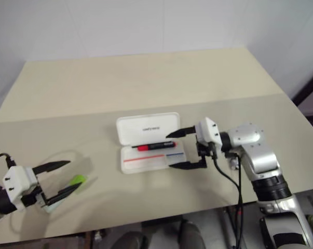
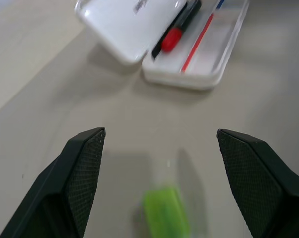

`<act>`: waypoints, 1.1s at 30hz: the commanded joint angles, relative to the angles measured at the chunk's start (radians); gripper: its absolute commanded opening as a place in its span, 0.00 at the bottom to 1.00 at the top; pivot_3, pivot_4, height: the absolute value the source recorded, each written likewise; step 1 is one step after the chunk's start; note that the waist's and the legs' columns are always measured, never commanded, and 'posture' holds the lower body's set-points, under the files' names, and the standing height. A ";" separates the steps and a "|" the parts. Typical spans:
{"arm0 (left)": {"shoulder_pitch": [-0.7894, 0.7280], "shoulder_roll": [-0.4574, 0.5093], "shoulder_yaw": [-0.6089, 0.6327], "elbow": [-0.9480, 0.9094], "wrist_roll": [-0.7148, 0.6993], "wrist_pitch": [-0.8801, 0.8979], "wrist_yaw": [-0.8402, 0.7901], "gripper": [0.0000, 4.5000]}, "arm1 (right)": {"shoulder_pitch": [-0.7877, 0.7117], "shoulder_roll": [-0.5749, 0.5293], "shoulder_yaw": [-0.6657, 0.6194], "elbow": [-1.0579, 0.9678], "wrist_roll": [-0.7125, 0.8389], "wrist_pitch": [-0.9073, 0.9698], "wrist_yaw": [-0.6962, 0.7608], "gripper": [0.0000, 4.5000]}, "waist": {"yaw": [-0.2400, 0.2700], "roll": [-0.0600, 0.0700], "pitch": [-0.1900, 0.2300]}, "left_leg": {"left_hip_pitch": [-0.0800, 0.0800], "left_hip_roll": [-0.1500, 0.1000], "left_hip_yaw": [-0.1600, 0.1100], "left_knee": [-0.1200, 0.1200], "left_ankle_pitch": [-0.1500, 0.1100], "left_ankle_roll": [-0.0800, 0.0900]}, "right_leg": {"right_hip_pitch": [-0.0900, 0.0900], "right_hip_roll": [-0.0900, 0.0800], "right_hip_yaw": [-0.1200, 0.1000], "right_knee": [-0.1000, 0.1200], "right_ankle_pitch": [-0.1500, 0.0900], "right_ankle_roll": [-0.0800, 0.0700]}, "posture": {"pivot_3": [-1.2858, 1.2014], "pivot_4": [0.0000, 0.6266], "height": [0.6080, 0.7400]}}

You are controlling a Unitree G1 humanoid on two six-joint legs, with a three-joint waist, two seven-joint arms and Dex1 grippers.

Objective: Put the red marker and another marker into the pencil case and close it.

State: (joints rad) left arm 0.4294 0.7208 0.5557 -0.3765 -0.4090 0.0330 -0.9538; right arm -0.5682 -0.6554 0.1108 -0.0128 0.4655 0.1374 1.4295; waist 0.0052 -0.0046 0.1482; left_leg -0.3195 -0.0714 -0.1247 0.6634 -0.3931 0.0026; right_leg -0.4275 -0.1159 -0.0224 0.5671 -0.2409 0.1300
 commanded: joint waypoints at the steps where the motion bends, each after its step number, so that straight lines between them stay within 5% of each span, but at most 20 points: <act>1: 0.065 -0.025 0.073 0.057 0.001 -0.053 -0.017 0.86 | 0.009 -0.021 -0.034 -0.061 0.049 0.017 0.027 0.99 | 0.002 -0.001 -0.001 | 0.000 0.000 0.000 0.000 0.000 0.000 | 0.000 0.000 0.000 0.000 0.000 0.000 | 0.52 0.24 1.00; 8: 0.140 -0.066 0.053 0.193 0.036 -0.139 -0.043 0.86 | -0.015 -0.009 -0.025 -0.045 0.035 0.003 0.023 0.99 | 0.004 -0.001 -0.001 | 0.000 0.000 0.001 0.001 -0.003 0.002 | 0.000 0.000 -0.001 0.000 0.000 0.000 | 0.52 0.24 1.00; 20: 0.027 -0.072 -0.079 0.337 0.090 -0.189 -0.029 0.86 | -0.026 -0.003 -0.013 -0.037 0.009 -0.034 0.034 0.99 | 0.018 -0.001 -0.001 | 0.001 0.000 0.002 0.002 -0.005 0.003 | 0.000 0.000 -0.001 0.000 0.000 0.000 | 0.52 0.24 1.00; 30: 0.037 -0.080 -0.140 0.420 0.118 -0.204 -0.005 0.25 | -0.006 -0.010 -0.023 -0.061 0.008 -0.039 0.022 1.00 | 0.023 0.003 -0.002 | 0.007 0.000 0.002 0.003 -0.002 0.000 | 0.007 0.000 -0.001 0.000 0.000 0.000 | 0.52 0.24 1.00; 33: 0.046 -0.078 -0.151 0.409 0.120 -0.210 0.003 0.25 | 0.005 -0.016 -0.028 -0.065 0.007 -0.044 0.021 1.00 | 0.022 0.005 -0.001 | 0.018 0.003 0.002 0.000 -0.002 -0.001 | 0.017 0.002 -0.002 -0.003 0.000 -0.001 | 0.52 0.24 1.00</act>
State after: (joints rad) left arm 0.4477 0.6461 0.4312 -0.0011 -0.3443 -0.1939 -0.9724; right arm -0.5644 -0.6595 0.1095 -0.0383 0.4625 0.1087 1.4504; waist 0.0268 0.0005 0.1474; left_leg -0.2995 -0.0677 -0.1218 0.6629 -0.3957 0.0023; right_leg -0.4093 -0.1143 -0.0247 0.5617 -0.2416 0.1293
